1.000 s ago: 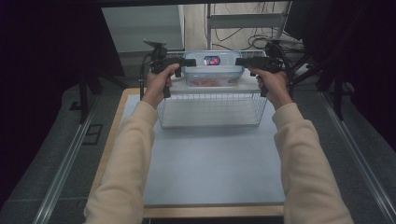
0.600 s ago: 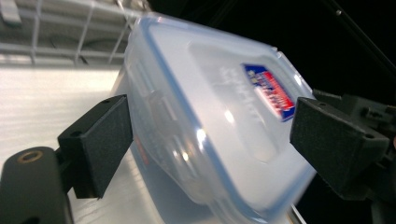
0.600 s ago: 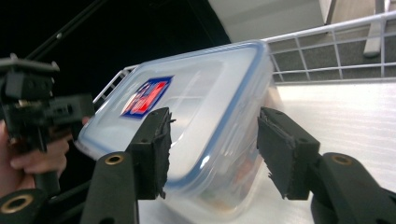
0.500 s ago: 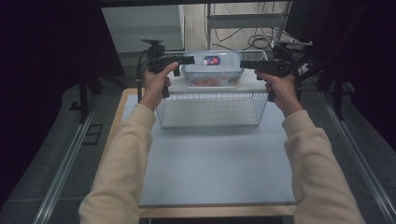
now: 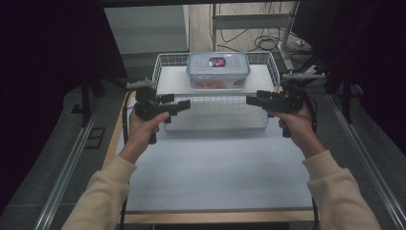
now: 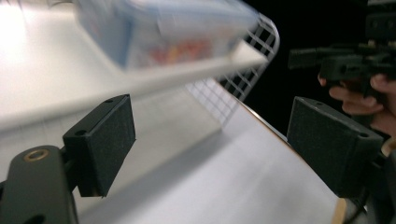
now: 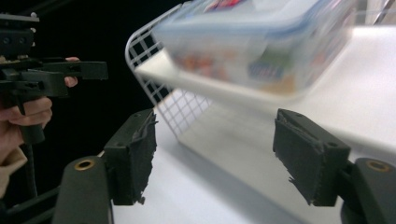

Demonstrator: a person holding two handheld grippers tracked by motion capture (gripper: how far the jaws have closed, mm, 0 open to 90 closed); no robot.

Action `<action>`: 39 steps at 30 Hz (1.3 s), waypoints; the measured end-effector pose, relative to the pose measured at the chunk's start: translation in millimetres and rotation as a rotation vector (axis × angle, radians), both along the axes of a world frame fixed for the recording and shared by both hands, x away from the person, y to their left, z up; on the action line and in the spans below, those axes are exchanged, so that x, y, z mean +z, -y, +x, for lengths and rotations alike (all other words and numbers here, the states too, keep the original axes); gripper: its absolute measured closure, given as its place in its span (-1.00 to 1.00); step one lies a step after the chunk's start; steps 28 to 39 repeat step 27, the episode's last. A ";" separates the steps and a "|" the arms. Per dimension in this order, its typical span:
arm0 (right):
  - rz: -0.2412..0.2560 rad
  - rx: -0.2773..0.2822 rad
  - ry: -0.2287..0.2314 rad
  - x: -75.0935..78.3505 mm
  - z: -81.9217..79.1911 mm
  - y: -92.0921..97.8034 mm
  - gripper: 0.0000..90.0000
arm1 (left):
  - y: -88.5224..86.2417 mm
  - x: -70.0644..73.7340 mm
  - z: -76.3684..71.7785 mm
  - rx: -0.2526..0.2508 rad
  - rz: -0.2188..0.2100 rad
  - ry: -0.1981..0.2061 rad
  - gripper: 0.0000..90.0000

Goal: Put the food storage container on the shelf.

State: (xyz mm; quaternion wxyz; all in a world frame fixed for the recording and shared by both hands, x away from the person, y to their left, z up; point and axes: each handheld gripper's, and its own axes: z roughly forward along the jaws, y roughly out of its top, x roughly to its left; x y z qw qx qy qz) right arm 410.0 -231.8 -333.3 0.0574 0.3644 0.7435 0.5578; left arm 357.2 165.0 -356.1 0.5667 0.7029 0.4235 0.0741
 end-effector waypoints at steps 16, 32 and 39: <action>-0.067 0.070 -0.012 -98.1 -70.0 15.9 -0.46 | 11.2 -91.4 -64.7 -0.092 0.071 -0.079 -0.66; -0.078 0.045 0.042 -113.6 -78.5 23.0 -0.67 | 10.5 -106.2 -67.0 -0.086 0.083 -0.096 -0.66; -0.078 0.045 0.042 -113.6 -78.5 23.0 -0.67 | 10.5 -106.2 -67.0 -0.086 0.083 -0.096 -0.66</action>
